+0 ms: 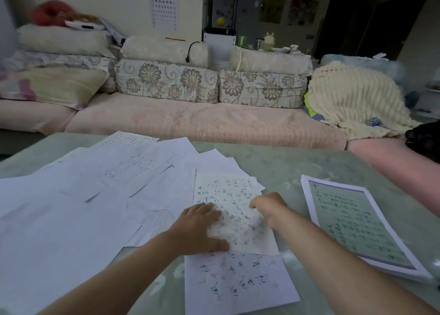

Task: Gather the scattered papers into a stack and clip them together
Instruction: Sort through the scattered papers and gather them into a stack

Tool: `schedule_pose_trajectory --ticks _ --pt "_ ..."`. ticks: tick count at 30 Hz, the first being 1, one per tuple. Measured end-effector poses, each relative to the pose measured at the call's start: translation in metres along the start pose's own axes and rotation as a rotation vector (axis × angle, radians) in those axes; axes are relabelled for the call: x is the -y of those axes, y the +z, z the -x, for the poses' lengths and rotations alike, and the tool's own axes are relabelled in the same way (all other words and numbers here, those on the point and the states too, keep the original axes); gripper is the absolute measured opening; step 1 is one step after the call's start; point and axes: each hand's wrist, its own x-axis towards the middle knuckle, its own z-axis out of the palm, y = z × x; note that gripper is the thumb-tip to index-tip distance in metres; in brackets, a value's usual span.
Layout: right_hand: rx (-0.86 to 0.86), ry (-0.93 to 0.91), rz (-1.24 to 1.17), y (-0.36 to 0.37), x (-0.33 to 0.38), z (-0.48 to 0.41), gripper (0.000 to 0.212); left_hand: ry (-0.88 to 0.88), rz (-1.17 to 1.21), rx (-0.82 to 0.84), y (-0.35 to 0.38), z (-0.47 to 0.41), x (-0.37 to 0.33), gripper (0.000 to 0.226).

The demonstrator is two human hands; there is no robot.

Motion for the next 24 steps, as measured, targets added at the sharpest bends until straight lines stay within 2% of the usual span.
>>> schedule_pose_trajectory --ticks 2,5,8,11,13,15,17,19,21,24 --pt "0.040 0.013 -0.033 -0.006 0.000 -0.002 0.050 0.006 0.053 -0.099 -0.002 0.000 -0.002 0.080" --pt "0.107 0.025 -0.031 -0.029 0.000 -0.001 0.016 -0.036 0.167 -0.201 -0.009 0.000 -0.005 0.050" --pt "0.116 -0.016 0.006 -0.050 -0.005 -0.004 0.019 -0.135 0.274 -0.210 -0.015 0.002 -0.010 0.043" --pt "0.260 0.070 -0.071 -0.062 -0.013 -0.001 0.031 -0.067 0.302 -0.123 -0.016 0.006 -0.014 0.058" --pt "0.276 0.078 -0.086 -0.065 -0.020 -0.001 0.024 0.007 0.323 -0.026 -0.014 0.011 -0.021 0.063" --pt "0.160 0.038 -0.010 -0.069 -0.025 -0.004 0.019 0.052 0.390 0.004 -0.013 0.012 -0.026 0.069" --pt "0.023 -0.010 0.145 -0.077 -0.031 -0.009 0.030 0.056 0.368 -0.038 -0.012 0.009 -0.024 0.083" --pt "-0.078 -0.043 0.259 -0.086 -0.034 -0.008 0.029 0.034 0.168 -0.026 -0.010 0.005 -0.016 0.109" --pt "-0.142 -0.056 0.286 -0.095 -0.039 -0.010 0.025 -0.012 -0.002 0.064 -0.004 0.003 -0.005 0.129" --pt "-0.193 -0.058 0.278 -0.106 -0.043 -0.012 0.022 -0.060 -0.013 0.073 0.005 0.000 0.002 0.119"
